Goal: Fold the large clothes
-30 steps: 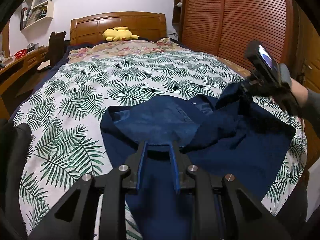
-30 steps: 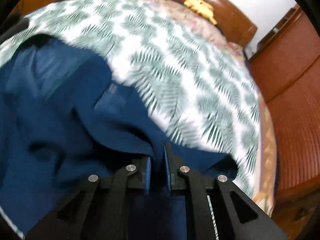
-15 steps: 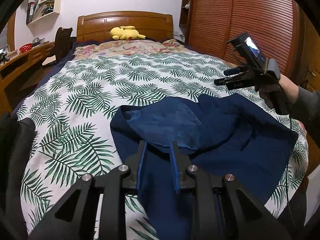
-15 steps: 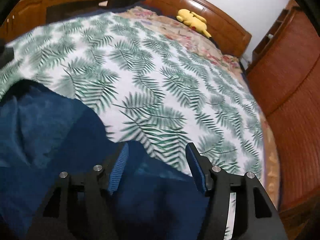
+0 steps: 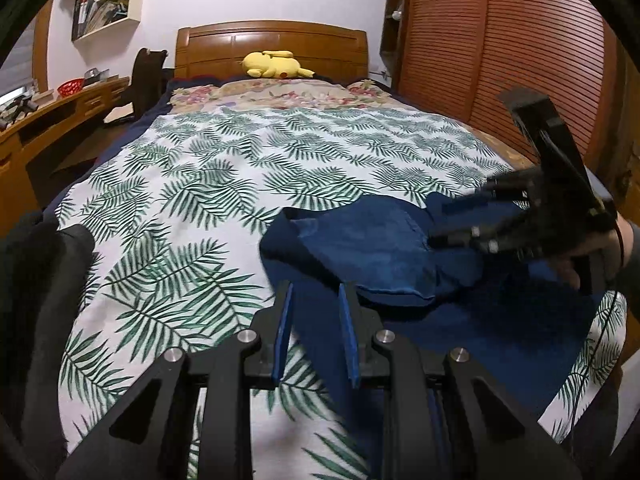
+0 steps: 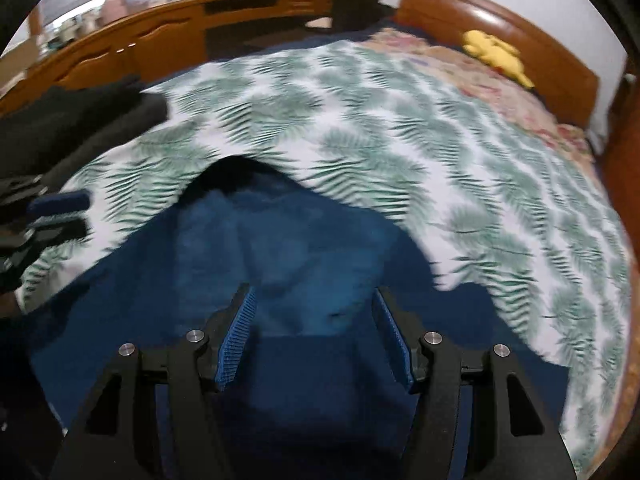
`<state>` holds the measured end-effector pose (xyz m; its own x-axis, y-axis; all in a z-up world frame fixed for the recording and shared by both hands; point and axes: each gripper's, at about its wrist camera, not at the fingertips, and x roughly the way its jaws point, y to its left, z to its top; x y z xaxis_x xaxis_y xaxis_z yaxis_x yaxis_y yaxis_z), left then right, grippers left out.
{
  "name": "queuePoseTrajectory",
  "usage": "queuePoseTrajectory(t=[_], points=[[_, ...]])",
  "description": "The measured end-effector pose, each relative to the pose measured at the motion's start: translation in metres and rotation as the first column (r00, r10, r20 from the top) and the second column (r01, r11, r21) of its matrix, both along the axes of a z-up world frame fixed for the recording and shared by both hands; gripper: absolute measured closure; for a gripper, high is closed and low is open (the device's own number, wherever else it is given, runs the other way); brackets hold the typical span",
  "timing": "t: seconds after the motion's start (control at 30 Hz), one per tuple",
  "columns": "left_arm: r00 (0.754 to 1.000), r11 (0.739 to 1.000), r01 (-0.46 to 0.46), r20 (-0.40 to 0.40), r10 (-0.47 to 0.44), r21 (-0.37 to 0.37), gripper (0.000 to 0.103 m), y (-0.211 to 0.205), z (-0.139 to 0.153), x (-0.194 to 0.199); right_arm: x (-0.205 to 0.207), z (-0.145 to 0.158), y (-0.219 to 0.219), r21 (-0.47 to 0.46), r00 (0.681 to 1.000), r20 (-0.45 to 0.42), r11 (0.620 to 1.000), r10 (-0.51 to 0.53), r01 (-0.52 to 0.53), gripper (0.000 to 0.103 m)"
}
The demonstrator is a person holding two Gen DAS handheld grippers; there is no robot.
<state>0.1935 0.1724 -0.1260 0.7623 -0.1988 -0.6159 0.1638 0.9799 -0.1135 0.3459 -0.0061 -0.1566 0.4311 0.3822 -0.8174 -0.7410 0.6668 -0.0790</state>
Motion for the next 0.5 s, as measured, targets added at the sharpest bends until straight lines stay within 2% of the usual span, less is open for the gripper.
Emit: queuePoseTrajectory(t=[0.23,0.5], points=[[1.000,0.999,-0.031,0.005,0.031,-0.009,0.082,0.016,0.001,-0.001,-0.024,-0.017,0.029,0.005,0.992,-0.068,0.995,0.104,-0.103,0.042],[0.998,0.998,-0.065,0.001,0.065,-0.017,0.082,0.031,0.000,-0.005,-0.043,-0.031,0.052,-0.042,0.981,-0.119,0.987,0.152,-0.158,0.042]])
